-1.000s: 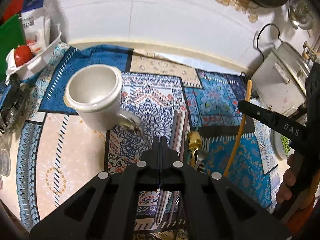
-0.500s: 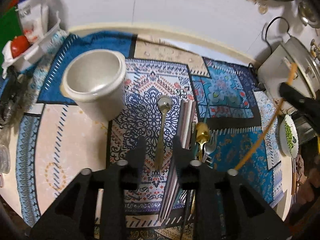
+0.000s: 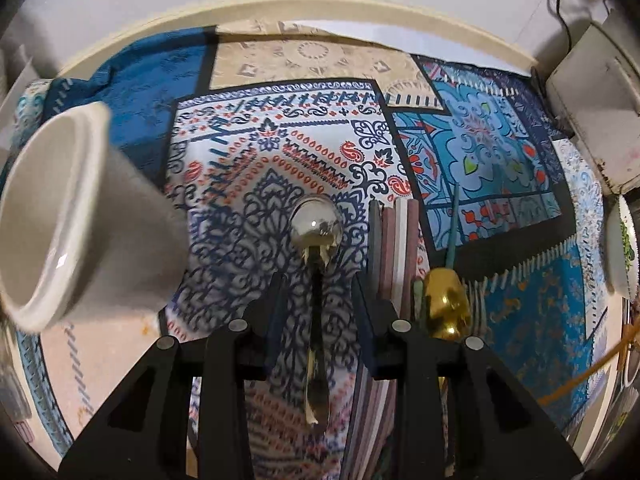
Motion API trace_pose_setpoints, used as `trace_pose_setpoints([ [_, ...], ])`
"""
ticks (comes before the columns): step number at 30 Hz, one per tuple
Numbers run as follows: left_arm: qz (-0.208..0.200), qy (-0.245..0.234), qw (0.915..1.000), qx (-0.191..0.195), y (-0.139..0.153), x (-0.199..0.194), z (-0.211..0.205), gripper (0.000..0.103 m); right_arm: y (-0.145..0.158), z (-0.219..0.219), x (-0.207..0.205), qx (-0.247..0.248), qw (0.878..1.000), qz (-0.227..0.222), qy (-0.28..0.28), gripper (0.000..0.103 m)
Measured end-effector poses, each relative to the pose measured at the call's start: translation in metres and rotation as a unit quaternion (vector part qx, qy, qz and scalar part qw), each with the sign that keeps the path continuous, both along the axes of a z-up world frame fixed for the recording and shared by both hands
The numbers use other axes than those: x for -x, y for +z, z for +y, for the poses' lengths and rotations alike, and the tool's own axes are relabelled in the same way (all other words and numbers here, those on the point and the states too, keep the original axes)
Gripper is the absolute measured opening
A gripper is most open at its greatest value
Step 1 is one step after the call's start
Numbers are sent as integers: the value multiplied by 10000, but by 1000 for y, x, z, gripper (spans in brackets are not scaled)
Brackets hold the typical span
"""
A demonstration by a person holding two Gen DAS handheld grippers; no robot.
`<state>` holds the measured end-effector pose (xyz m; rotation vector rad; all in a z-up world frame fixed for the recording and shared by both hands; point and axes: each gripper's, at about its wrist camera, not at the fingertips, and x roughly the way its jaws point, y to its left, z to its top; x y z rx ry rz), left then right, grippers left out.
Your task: Organize utensils
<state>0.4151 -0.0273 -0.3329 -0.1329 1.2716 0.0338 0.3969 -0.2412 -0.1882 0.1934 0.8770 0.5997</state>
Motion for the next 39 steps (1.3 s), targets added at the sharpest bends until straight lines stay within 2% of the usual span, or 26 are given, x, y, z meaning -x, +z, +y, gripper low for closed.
trace_pose_setpoints([
  [4, -54, -42, 9999, -88, -1, -7, -2, 31, 1, 0, -4, -52, 10000, 20, -73, 6],
  [6, -107, -19, 9998, -191, -2, -8, -2, 21, 2, 0, -5, -58, 9999, -3, -96, 6],
  [12, -227, -66, 9996, -128, -4, -10, 0, 18, 7, 1, -7, -73, 9998, -86, -144, 6],
  [15, -281, -69, 9996, -51, 1, -5, 1, 13, 11, 3, -6, -53, 9998, -148, -157, 6],
  [16, -319, -73, 9995, -25, 3, -2, 2, 5, 13, 3, -5, -44, 9997, -177, -161, 6],
  [17, -364, -64, 9993, 10, 7, 1, 3, 4, 14, 4, -5, -41, 9997, -196, -158, 6],
  [26, -908, -62, 9956, 230, 42, 26, 8, 4, 24, 12, 3, -31, 9994, -330, -100, 6],
  [29, -1158, -10, 9929, 286, 62, 36, 12, 0, 29, 17, 6, -22, 9991, -417, -50, 6],
  [35, -1714, 54, 9848, 278, 100, 54, 21, 0, 41, 30, 13, -43, 9981, -603, 72, 6],
  [39, -1680, 86, 9848, 440, 107, 57, 31, 0, 44, 39, 13, -70, 9975, -688, 128, 6],
])
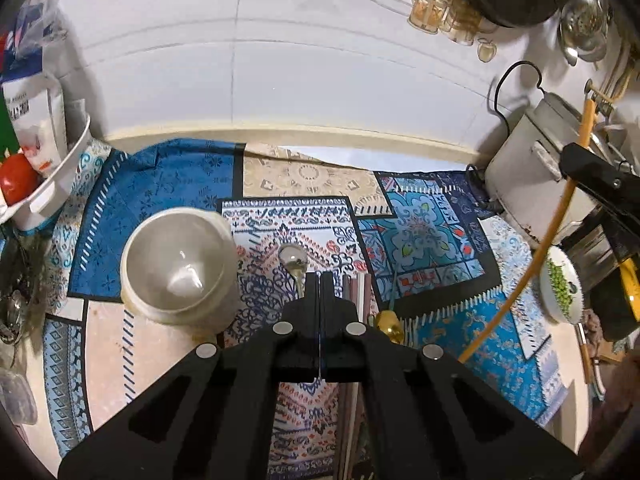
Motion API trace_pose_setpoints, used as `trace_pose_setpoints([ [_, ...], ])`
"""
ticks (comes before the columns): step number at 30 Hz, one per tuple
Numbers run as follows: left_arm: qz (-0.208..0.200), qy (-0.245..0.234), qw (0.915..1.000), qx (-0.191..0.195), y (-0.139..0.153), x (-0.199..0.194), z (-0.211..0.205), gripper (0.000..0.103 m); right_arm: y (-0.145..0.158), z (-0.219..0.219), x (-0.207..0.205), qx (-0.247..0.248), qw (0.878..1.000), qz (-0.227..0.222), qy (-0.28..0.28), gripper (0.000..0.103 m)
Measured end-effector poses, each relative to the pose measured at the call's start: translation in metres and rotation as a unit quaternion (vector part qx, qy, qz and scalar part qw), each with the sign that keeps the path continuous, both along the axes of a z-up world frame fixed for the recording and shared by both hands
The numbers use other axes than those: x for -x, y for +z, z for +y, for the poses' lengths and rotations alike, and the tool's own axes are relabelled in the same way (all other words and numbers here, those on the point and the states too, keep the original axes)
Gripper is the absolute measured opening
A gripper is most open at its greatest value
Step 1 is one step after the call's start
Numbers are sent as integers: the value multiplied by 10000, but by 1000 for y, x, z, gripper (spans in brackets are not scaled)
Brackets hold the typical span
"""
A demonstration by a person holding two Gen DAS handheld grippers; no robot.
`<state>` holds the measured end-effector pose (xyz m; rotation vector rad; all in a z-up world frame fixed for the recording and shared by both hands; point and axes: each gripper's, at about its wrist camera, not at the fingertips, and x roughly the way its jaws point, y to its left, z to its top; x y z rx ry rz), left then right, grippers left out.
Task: Organize utensils
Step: 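Lift both chopsticks and carry them toward the white cup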
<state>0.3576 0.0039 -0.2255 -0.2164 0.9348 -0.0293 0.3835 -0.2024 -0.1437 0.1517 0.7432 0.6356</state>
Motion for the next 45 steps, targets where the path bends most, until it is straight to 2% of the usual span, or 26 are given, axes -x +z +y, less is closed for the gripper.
trace_pose_setpoints([
  [4, 129, 36, 9998, -111, -2, 11, 8, 4, 3, 8, -1, -25, 10000, -23, 41, 6],
  [8, 218, 34, 9996, -191, -5, 21, 12, 28, 8, 14, -2, -16, 9999, -91, 38, 6],
  [11, 301, -93, 9991, -265, -11, 20, 8, 33, 8, 14, -4, -17, 9999, -99, -10, 6],
  [16, 669, -499, 9963, -224, -34, 8, -14, 34, 4, 3, -6, 76, 9997, -52, -206, 6],
  [21, 1038, -1021, 9893, -38, -59, 2, -53, 34, -4, -24, -8, 207, 9983, 34, -538, 6],
  [25, 1227, -1349, 9832, -79, -74, -2, -81, 34, -11, -51, -9, 224, 9963, 173, -817, 6],
  [31, 1350, -1226, 9830, -206, -84, -11, -83, 34, -19, -77, -10, 180, 9935, 345, -1067, 6],
  [39, 1448, -584, 9875, -203, -89, -34, -41, 32, -23, -82, -17, 96, 9939, 408, -1022, 6],
  [41, 1507, -530, 9868, -270, -95, -43, -37, 23, -23, -80, -19, 74, 9942, 420, -989, 6],
  [45, 1707, -572, 9837, -38, -107, -54, -35, 18, -27, -76, -24, 31, 9948, 493, -890, 6],
])
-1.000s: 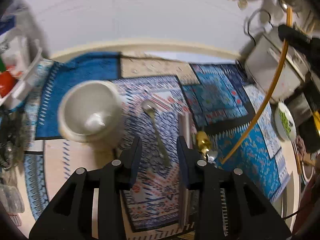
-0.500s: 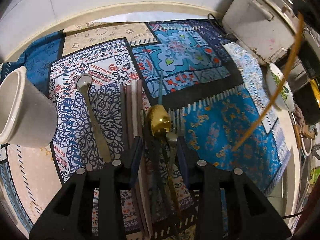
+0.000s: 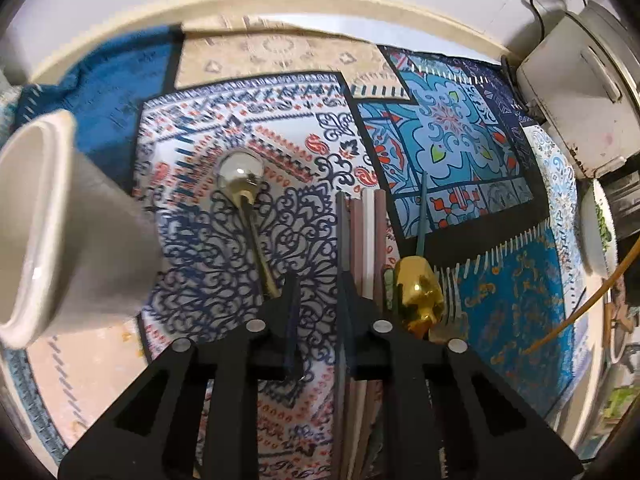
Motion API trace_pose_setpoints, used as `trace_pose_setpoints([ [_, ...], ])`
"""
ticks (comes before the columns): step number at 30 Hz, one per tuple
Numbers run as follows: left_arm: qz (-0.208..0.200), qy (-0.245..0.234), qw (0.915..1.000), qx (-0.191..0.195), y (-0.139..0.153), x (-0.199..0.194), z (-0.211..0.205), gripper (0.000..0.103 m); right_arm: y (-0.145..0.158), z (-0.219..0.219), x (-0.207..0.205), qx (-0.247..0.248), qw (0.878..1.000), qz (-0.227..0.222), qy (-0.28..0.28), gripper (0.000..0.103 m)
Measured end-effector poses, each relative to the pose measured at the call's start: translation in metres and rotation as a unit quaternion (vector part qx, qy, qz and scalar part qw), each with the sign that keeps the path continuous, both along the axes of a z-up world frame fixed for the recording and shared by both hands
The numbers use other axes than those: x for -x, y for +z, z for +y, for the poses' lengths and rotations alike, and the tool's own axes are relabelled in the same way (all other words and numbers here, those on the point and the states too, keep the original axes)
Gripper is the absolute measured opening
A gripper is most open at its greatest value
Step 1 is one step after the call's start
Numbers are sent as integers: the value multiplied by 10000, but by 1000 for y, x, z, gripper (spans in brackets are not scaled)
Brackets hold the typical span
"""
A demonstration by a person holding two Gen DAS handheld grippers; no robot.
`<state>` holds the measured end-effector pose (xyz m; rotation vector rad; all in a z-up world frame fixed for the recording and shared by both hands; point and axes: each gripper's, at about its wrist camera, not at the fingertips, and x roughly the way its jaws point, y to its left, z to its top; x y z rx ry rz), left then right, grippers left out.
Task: Organize utensils
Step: 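Lift both chopsticks and carry them toward the white cup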
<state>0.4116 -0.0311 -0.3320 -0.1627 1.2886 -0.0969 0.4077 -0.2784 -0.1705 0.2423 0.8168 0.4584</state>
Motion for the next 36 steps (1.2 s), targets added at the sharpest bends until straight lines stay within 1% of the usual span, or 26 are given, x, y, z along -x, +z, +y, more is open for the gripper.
trace_pose_setpoints([
  [4, 58, -156, 9999, 42, -3, 2, -8, 17, -3, 5, -4, 13, 10000, 49, 74, 6],
  [9, -47, -222, 9996, -144, -3, 5, -11, 17, -3, 10, -7, 2, 9999, 69, 147, 6],
  [10, -45, -225, 9995, -194, -4, 5, -10, 16, -4, 11, -8, 0, 9999, 70, 157, 6],
  [11, -51, -253, 9993, -274, -4, 4, -11, 9, -4, 12, -8, -10, 9998, 72, 174, 6],
  [12, -57, -289, 9987, -409, -6, 3, -14, 6, -3, 14, -9, -18, 9998, 74, 195, 6],
  [13, -75, -368, 9979, -529, -7, 2, -18, 6, -3, 15, -10, -20, 9998, 70, 207, 6],
  [15, -87, -480, 9967, -643, -9, 0, -22, 6, -3, 19, -11, -27, 9997, 67, 243, 6],
  [17, -68, -561, 9960, -686, -11, -4, -27, 6, -2, 22, -11, -29, 9996, 64, 277, 6],
  [23, 16, -643, 9973, -353, -14, -15, -24, 4, -3, 28, -13, -29, 9994, 81, 331, 6],
  [25, 110, -533, 9985, -61, -13, -14, -14, 4, -3, 29, -13, -34, 9994, 92, 341, 6],
  [26, 126, -465, 9988, 41, -12, -12, -9, 4, -3, 29, -12, -22, 9994, 87, 344, 6],
  [27, 109, -423, 9990, 64, -10, -10, -6, 4, -3, 30, -12, -13, 9994, 79, 344, 6],
  [31, -47, -280, 9995, 164, 2, 5, 5, 4, -1, 31, -12, -2, 9993, 52, 357, 6],
  [34, -309, -160, 9991, 251, 22, 18, 12, 4, 2, 35, -12, -8, 9993, 27, 384, 6],
  [36, -465, -101, 9986, 235, 34, 25, 14, 4, 3, 39, -11, -10, 9991, -4, 426, 6],
])
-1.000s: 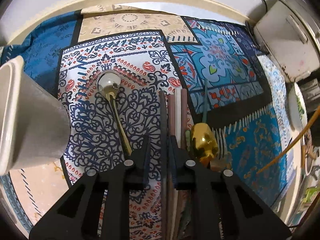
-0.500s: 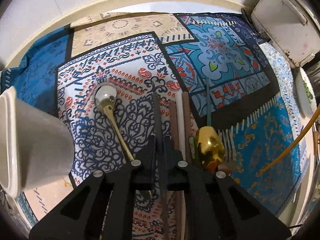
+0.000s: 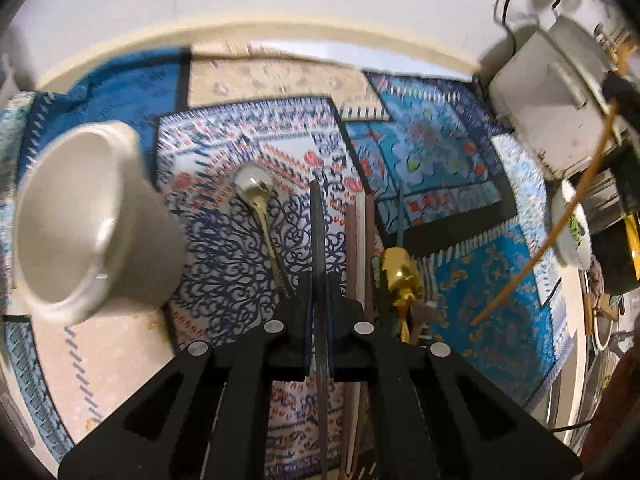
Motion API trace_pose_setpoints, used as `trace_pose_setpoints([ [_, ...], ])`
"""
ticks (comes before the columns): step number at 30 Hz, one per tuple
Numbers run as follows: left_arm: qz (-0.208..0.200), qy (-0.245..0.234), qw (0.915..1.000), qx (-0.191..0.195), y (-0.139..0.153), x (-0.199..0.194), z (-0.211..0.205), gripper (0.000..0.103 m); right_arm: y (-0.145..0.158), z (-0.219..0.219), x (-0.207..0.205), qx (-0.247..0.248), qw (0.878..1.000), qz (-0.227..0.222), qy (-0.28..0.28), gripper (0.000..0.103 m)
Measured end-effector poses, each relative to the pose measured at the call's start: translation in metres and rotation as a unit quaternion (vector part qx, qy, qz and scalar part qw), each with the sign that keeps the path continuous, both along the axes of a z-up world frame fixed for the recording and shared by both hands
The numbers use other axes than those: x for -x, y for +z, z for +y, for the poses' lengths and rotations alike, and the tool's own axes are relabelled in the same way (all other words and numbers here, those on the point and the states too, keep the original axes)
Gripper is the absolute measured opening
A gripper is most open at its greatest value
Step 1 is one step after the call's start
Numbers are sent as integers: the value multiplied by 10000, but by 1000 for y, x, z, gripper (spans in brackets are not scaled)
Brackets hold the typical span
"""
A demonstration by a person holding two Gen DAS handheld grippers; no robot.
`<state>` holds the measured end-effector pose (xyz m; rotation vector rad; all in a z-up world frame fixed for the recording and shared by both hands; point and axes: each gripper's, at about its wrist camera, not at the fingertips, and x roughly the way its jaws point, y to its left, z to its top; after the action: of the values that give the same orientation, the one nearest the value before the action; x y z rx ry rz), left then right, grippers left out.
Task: Organize utensils
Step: 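Lift both chopsticks and carry them toward the white cup, then lower the chopsticks into the white cup and open both tools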
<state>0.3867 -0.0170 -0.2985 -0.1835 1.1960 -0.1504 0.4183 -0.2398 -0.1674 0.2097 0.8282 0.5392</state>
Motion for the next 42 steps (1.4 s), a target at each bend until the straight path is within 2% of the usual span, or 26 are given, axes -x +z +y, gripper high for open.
trace_pose_setpoints([
  [9, -824, 303, 9961, -113, 53, 36, 12, 4, 14, 28, 9, -5, 9992, -236, 328, 6],
  [15, -1332, 558, 9893, -197, 86, 58, 26, 4, 26, 51, 17, -3, 9971, -454, 606, 6],
  [29, -2263, 1025, 9683, -268, 157, 93, 59, 4, 56, 104, 30, -160, 9896, -840, 1153, 6],
  [38, -2866, 1161, 9501, -407, 208, 89, 86, 3, 87, 142, 29, -391, 9818, -1225, 1399, 6],
  [42, -2985, 1225, 9453, -471, 217, 82, 97, 3, 89, 161, 23, -452, 9800, -1275, 1460, 6],
])
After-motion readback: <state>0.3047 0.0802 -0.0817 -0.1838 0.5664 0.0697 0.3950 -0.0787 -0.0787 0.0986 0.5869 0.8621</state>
